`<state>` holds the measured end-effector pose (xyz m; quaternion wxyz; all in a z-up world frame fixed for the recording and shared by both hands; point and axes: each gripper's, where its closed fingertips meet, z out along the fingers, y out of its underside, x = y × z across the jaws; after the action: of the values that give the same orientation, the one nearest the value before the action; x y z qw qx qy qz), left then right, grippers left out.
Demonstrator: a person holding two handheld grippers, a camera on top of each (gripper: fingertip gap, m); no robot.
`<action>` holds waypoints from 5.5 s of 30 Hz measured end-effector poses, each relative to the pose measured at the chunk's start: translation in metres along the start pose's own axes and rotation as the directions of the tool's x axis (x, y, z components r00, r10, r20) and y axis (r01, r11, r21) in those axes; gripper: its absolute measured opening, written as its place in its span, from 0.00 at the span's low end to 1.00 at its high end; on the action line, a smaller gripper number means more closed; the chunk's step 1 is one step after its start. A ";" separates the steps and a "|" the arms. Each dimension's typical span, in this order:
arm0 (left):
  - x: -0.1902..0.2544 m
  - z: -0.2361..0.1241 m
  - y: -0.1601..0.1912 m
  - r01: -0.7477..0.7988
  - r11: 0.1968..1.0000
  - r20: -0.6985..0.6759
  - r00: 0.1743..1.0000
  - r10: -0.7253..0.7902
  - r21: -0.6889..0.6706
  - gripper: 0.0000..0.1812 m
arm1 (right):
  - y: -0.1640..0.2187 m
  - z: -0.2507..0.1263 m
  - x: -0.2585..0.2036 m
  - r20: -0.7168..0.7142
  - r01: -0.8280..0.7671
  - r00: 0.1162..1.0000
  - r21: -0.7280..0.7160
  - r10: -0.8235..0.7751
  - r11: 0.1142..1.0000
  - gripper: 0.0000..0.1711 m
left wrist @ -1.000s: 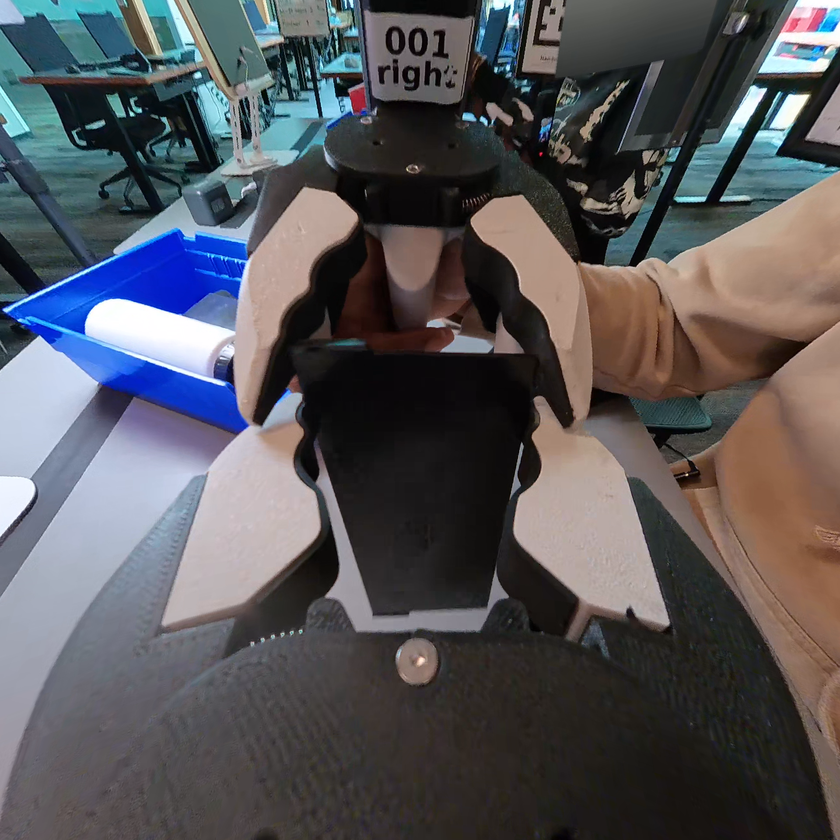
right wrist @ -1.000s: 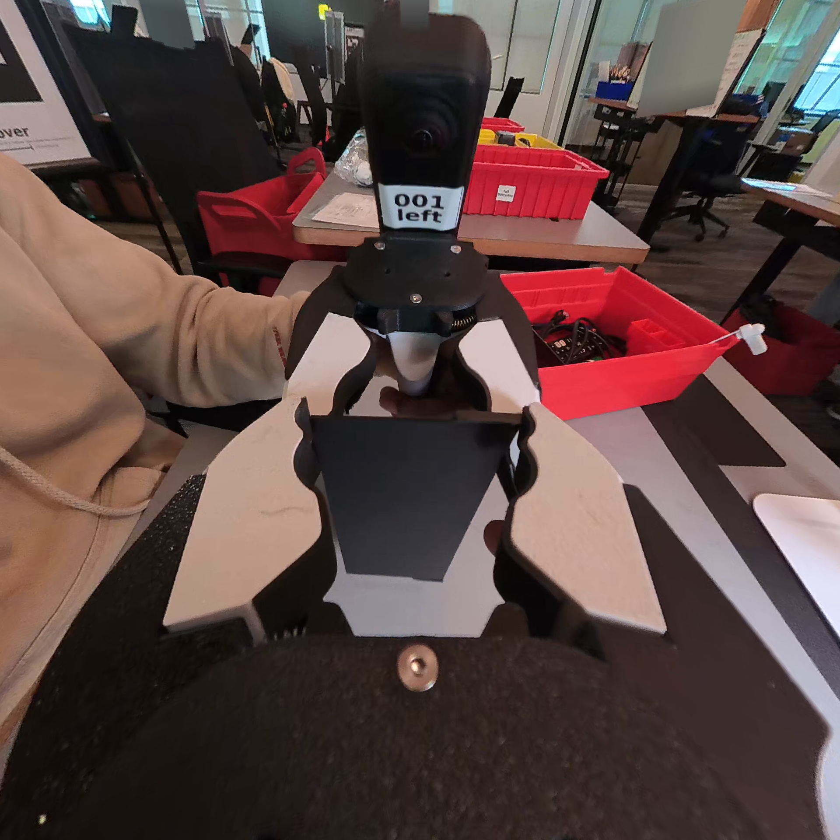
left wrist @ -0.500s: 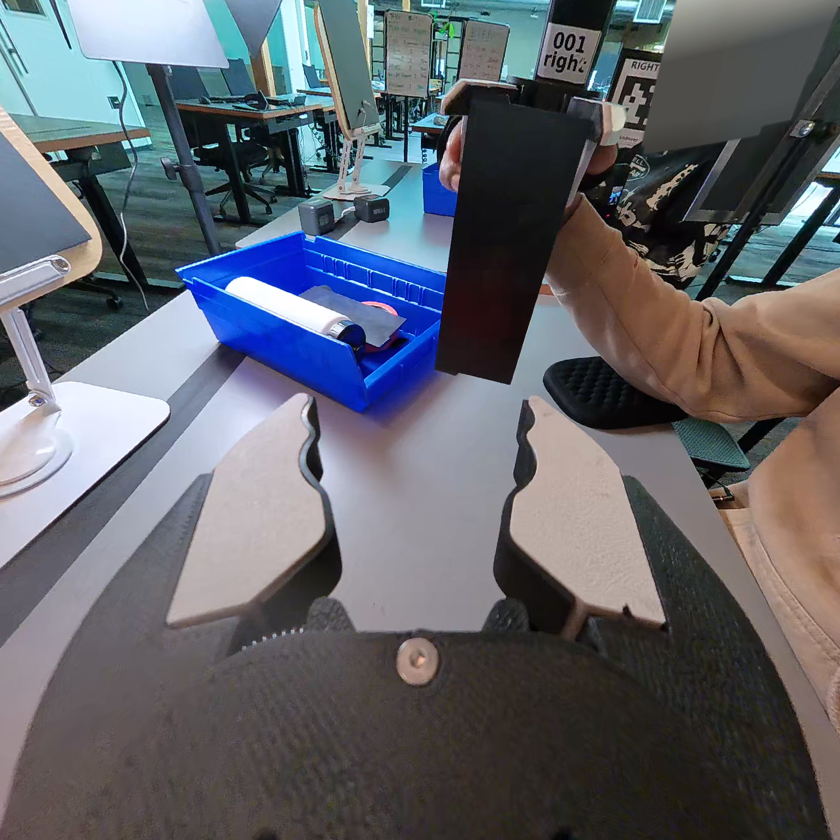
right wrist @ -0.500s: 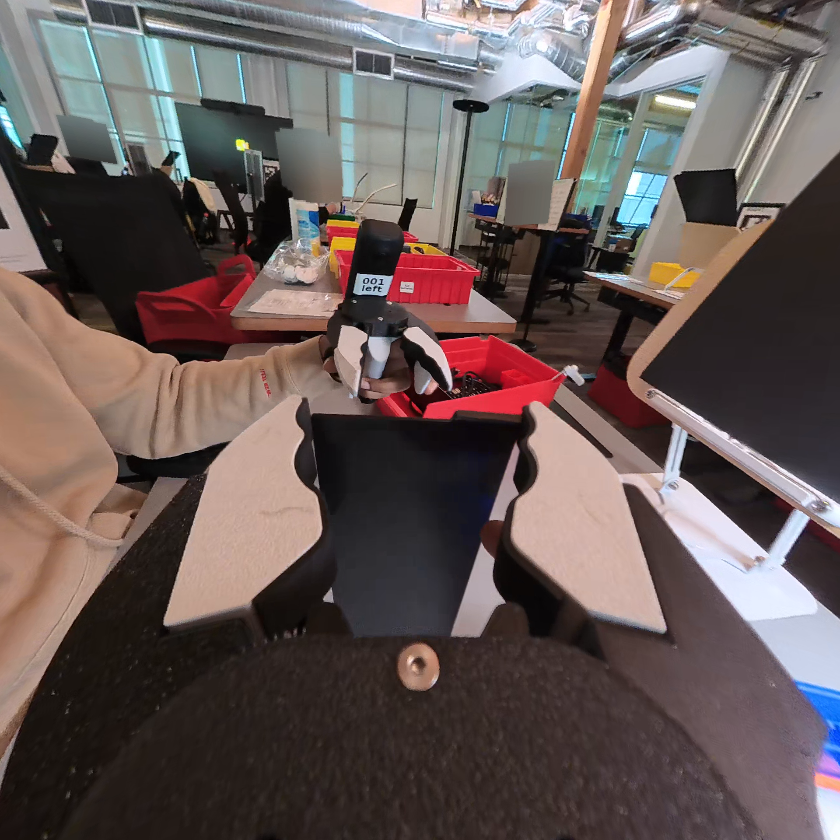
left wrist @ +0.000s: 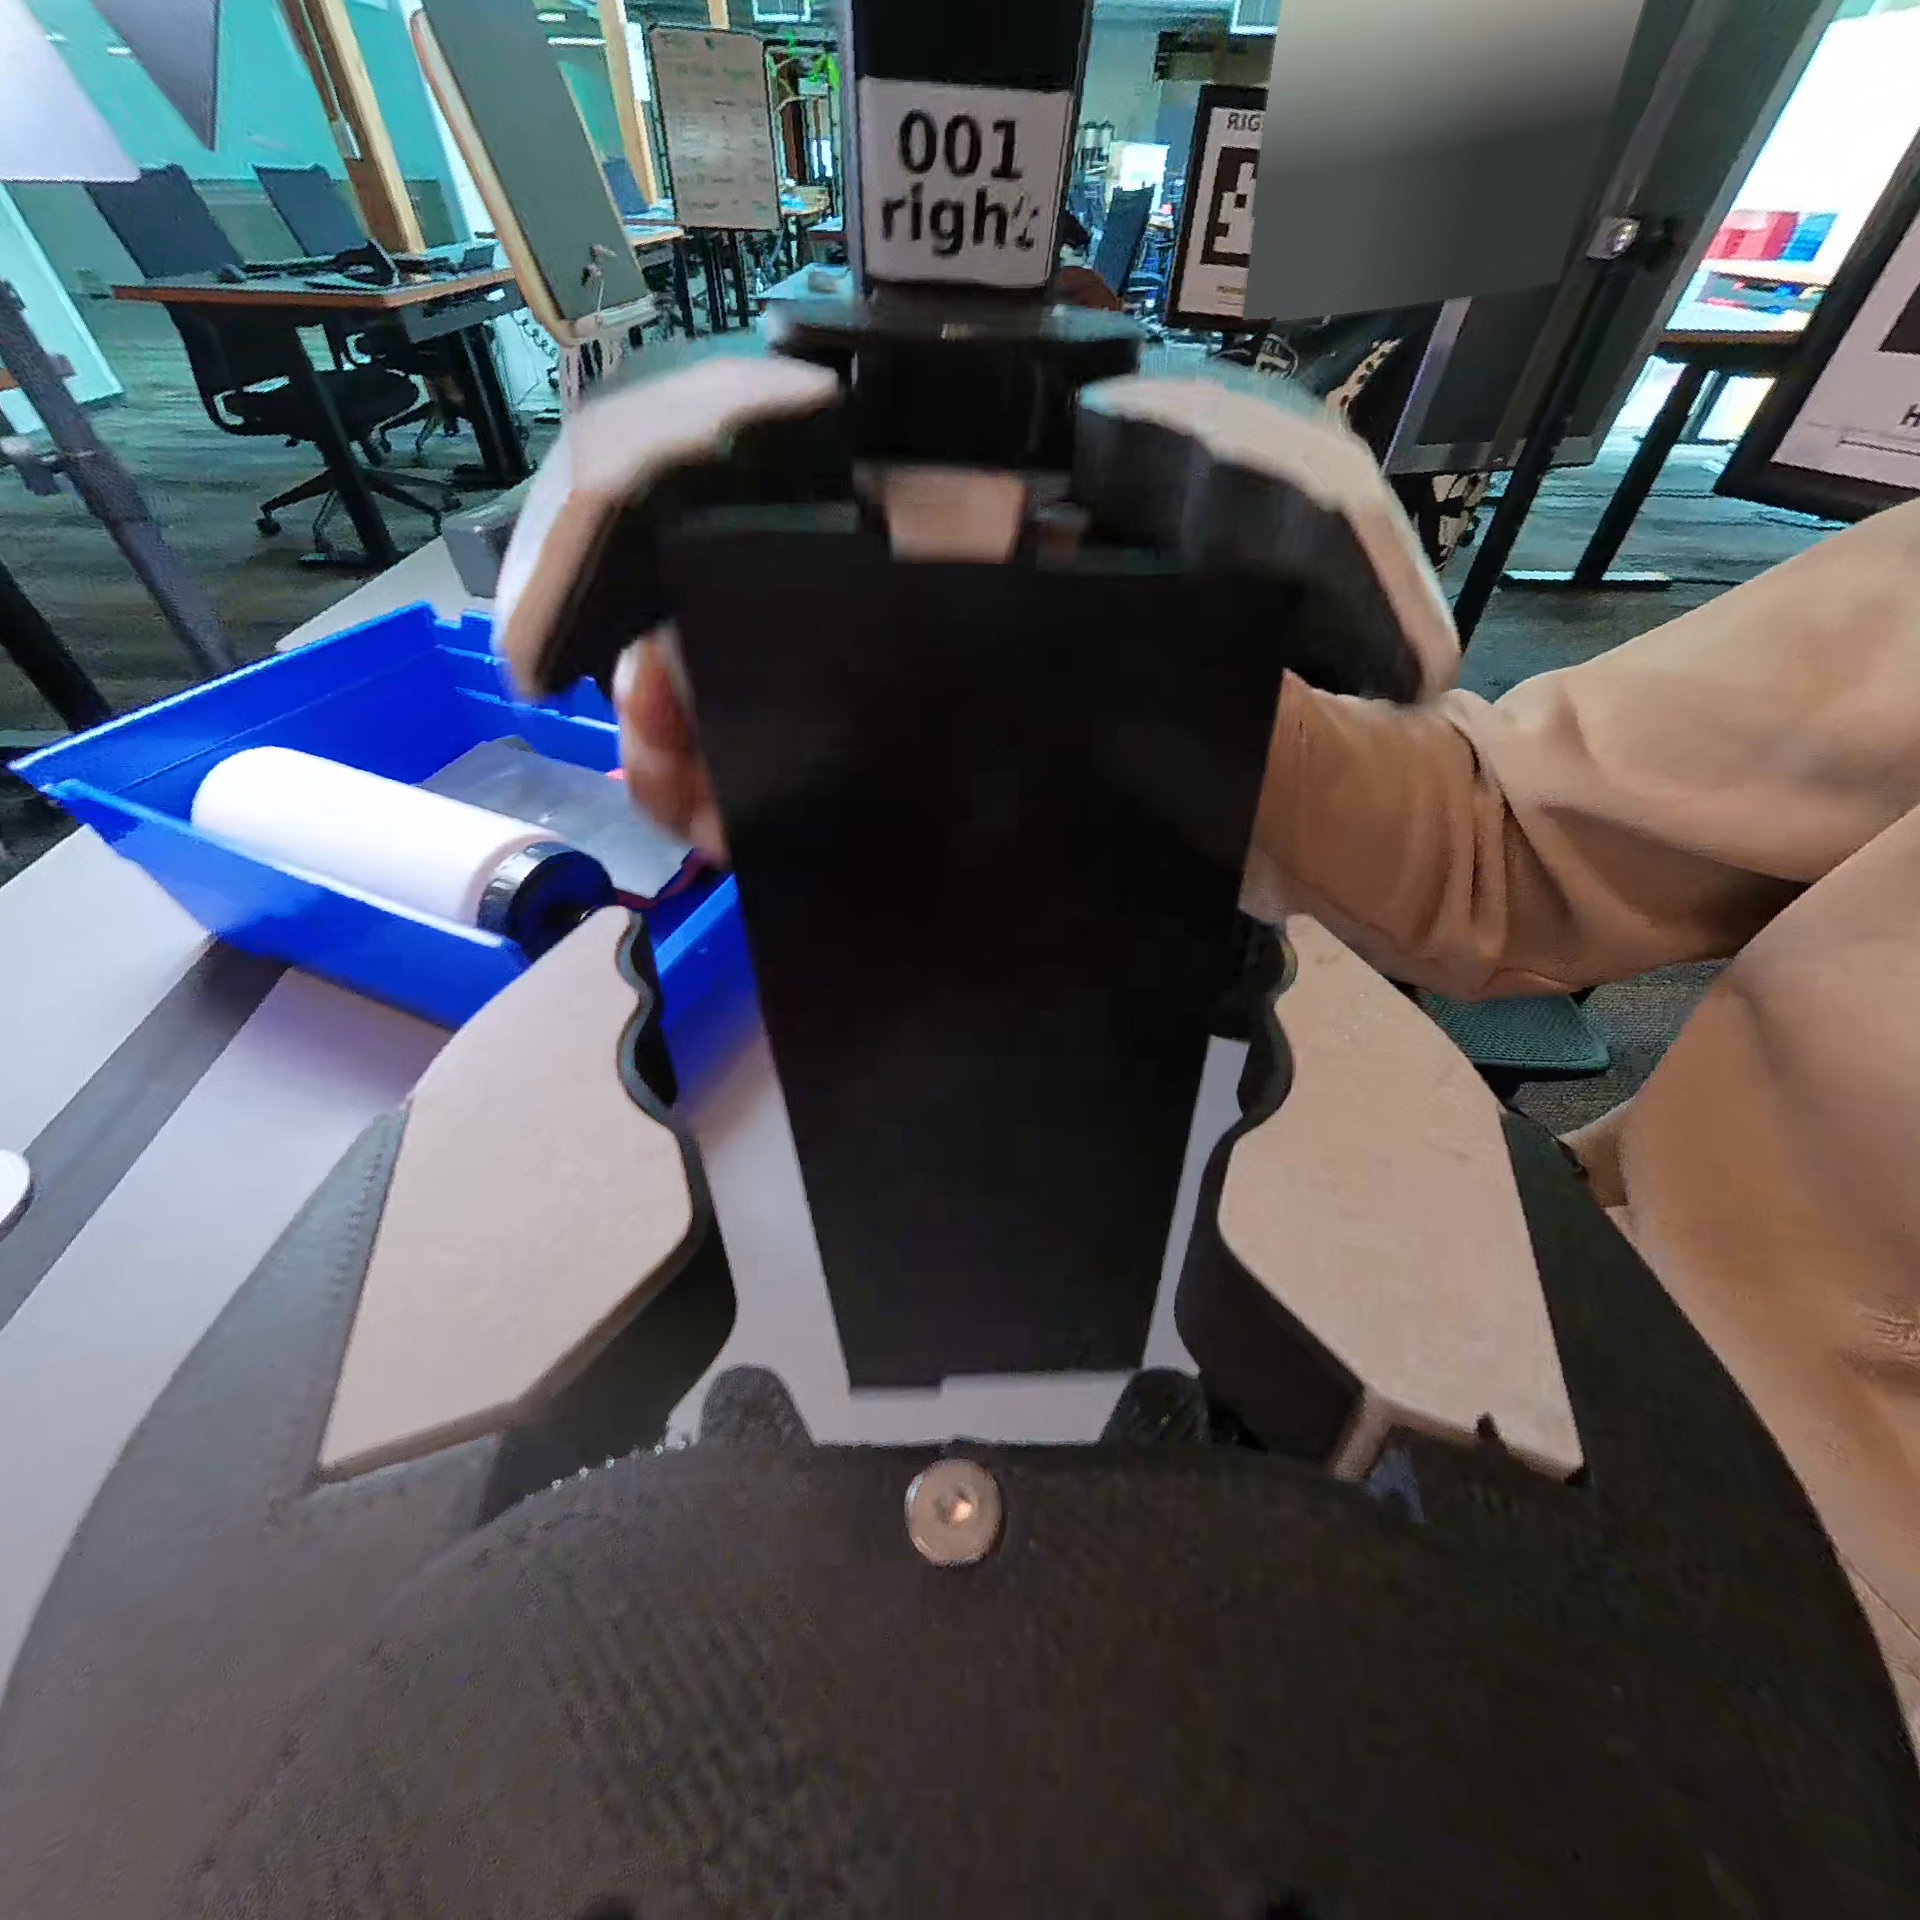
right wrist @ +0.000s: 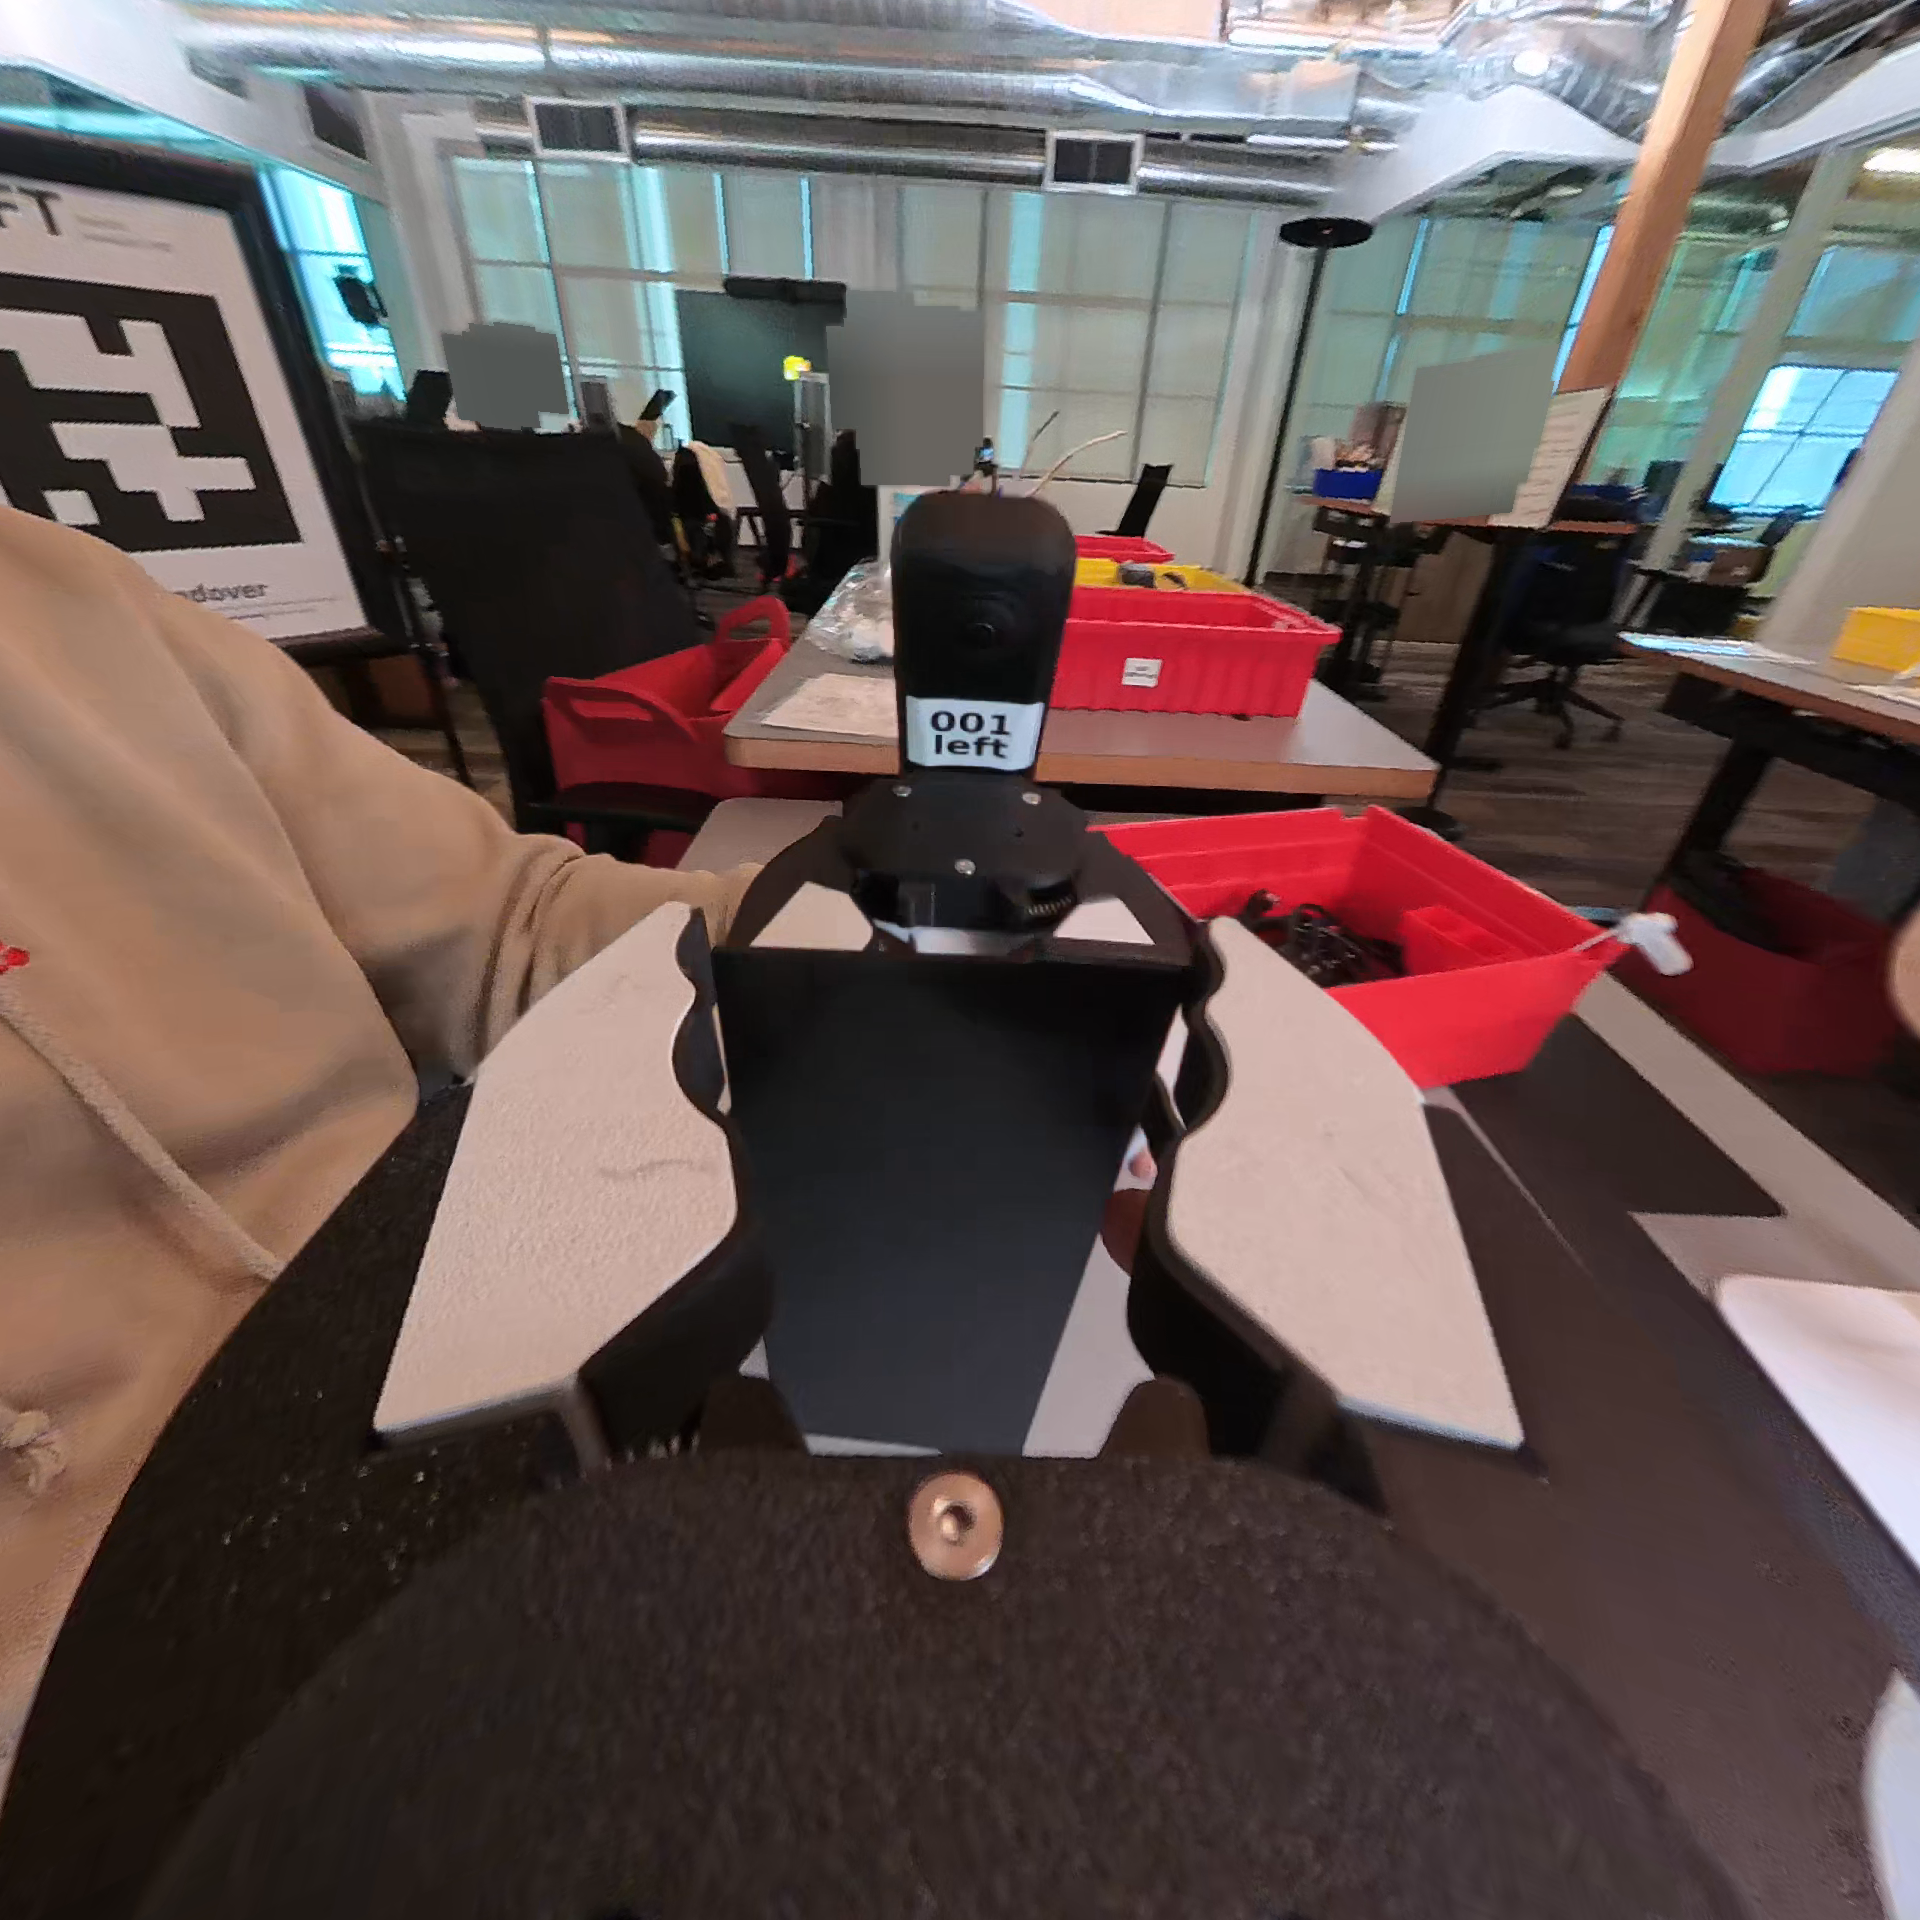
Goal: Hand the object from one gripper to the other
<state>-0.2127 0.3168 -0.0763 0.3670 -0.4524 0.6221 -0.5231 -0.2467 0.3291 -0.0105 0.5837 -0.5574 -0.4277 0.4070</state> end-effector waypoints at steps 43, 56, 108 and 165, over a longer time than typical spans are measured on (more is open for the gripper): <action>-0.024 -0.066 -0.063 -0.016 0.960 0.158 0.987 -0.029 0.278 0.50 | 0.082 0.037 0.024 -0.077 -0.004 0.997 -0.256 -0.016 0.967 0.60; -0.024 -0.090 -0.074 -0.062 0.957 0.179 0.984 0.011 0.285 0.48 | 0.067 0.014 0.049 -0.264 0.170 0.920 -0.395 -0.289 0.903 0.51; -0.102 -0.125 -0.017 0.179 0.933 0.299 0.914 -0.275 0.312 0.26 | 0.098 -0.051 0.142 -0.111 0.151 0.318 -0.974 -0.942 0.166 0.55; -0.100 -0.099 0.087 -0.294 0.295 0.202 0.308 0.930 -0.909 0.52 | 0.137 -0.026 0.100 0.096 0.387 0.309 -0.921 -0.946 0.033 0.51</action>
<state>-0.2879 0.4469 -0.1450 0.5488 -0.3999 0.6995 0.2225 -0.1913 0.4227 -0.1434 0.4516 -0.5444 -0.5848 -0.3971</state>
